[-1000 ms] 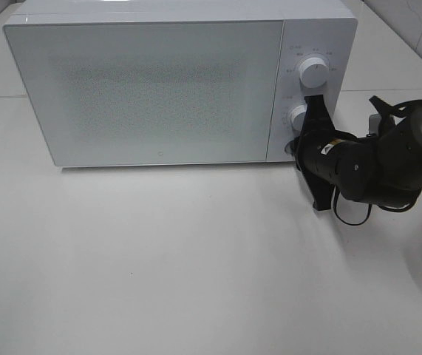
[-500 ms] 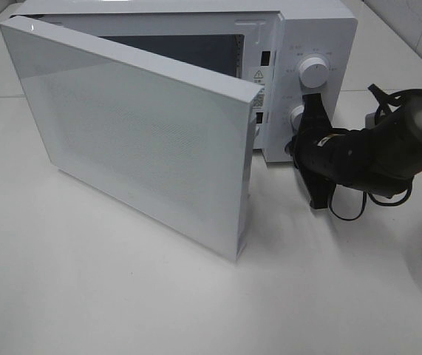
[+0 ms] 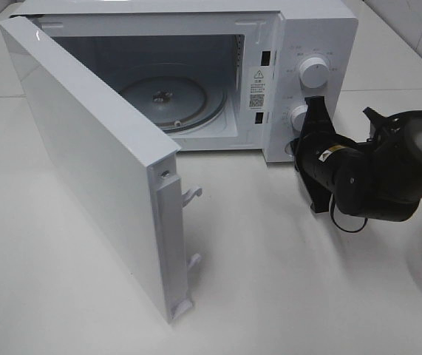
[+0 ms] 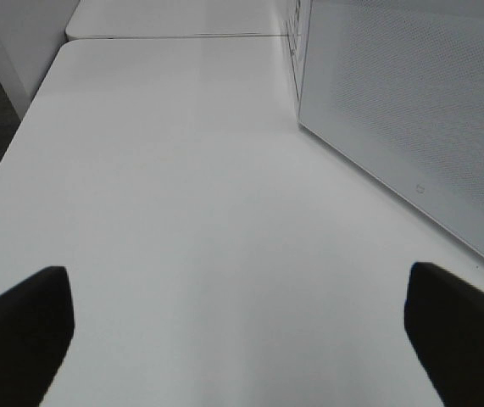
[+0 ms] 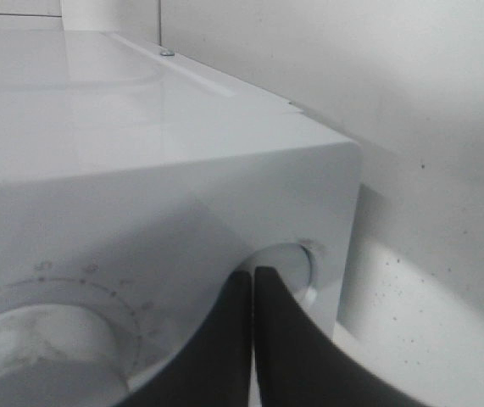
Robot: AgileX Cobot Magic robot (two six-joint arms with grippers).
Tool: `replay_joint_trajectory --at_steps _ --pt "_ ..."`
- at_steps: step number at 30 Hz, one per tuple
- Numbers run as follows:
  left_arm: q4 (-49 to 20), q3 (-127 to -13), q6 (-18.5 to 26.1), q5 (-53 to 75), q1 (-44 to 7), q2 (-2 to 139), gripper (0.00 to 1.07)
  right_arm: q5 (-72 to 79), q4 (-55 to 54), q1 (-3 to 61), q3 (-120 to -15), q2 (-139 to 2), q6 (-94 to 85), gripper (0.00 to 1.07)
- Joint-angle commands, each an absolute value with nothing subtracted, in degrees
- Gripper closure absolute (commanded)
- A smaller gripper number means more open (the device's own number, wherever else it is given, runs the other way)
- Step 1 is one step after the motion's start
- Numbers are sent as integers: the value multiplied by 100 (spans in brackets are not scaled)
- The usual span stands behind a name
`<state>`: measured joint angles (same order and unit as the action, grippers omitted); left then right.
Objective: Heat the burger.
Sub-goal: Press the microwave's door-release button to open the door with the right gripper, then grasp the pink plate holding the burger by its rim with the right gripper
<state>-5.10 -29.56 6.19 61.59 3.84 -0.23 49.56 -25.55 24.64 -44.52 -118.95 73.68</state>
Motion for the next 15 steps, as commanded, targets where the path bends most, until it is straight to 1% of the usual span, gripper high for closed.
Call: replay_joint_trajectory --at_steps 1,8,15 --pt "-561 -2962 630 6142 384 -97 9 5901 -2527 2475 -4406 -11597 7597 107" --pt "-561 -2962 630 6142 384 -97 9 5449 -1908 2595 -4131 -11345 7890 107" --pt "-561 -2962 630 6142 384 -97 9 5151 -1576 2595 -3867 -10989 7913 107"
